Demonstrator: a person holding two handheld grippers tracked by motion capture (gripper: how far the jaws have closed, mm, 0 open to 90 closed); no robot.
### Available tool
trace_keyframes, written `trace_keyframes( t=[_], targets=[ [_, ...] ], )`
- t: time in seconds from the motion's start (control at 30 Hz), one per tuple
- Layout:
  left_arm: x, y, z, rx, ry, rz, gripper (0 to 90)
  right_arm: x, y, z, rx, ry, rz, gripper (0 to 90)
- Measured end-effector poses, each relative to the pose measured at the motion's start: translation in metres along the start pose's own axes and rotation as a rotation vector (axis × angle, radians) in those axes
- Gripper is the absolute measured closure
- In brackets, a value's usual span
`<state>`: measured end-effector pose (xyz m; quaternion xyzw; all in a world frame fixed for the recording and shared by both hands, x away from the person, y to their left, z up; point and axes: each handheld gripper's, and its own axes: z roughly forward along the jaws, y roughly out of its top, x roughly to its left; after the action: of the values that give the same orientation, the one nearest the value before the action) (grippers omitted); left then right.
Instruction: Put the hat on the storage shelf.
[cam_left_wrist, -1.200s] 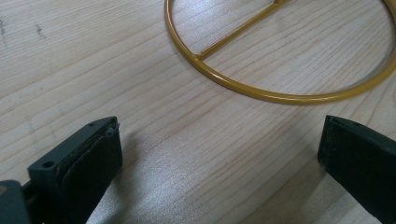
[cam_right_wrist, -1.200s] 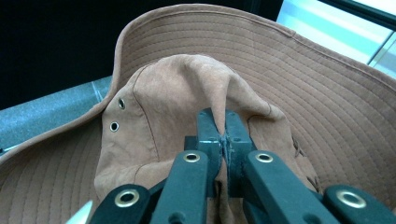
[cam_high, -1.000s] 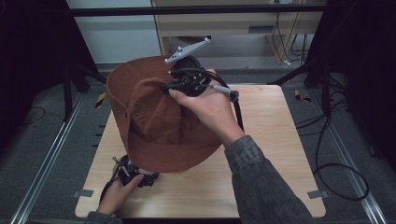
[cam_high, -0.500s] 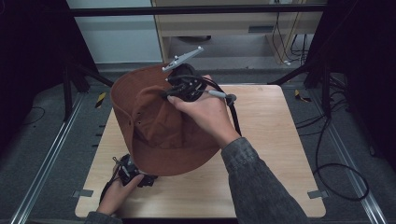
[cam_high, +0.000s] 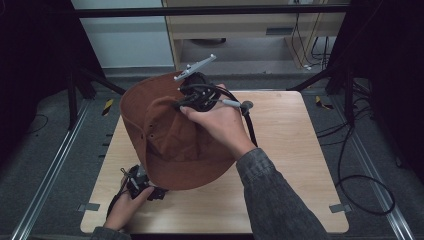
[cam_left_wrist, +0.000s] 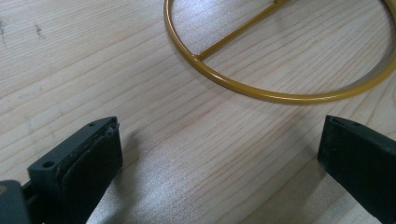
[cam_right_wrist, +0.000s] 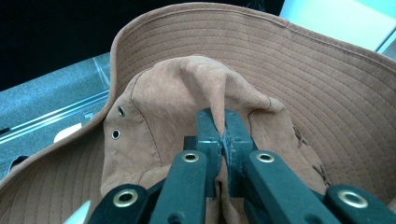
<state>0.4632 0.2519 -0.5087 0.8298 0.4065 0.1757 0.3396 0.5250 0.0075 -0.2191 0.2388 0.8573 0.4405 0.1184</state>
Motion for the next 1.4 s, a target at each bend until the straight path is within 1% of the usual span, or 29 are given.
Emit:
trace_keyframes(
  t=[0.4, 0.73, 1.0, 1.17, 1.4],
  targets=[
    [0.0, 0.0, 0.0, -0.001, 0.0, -0.001, 0.0, 0.0, -0.001, 0.009, 0.019, 0.007, 0.001, 87.3],
    [0.0, 0.0, 0.0, -0.001, 0.0, -0.001, 0.0, -0.003, -0.001, 0.013, 0.022, 0.002, 0.018, 86.3],
    [0.0, 0.0, 0.0, -0.001, 0.0, -0.001, 0.0, -0.003, -0.004, 0.016, 0.025, 0.008, 0.02, 82.9],
    [0.0, 0.0, 0.0, -0.001, 0.0, -0.001, 0.0, -0.004, -0.005, 0.015, 0.019, 0.009, 0.019, 76.6],
    [0.0, 0.0, 0.0, -0.001, 0.0, -0.001, 0.0, -0.003, -0.007, 0.013, 0.018, 0.006, 0.012, 60.0]
  ],
)
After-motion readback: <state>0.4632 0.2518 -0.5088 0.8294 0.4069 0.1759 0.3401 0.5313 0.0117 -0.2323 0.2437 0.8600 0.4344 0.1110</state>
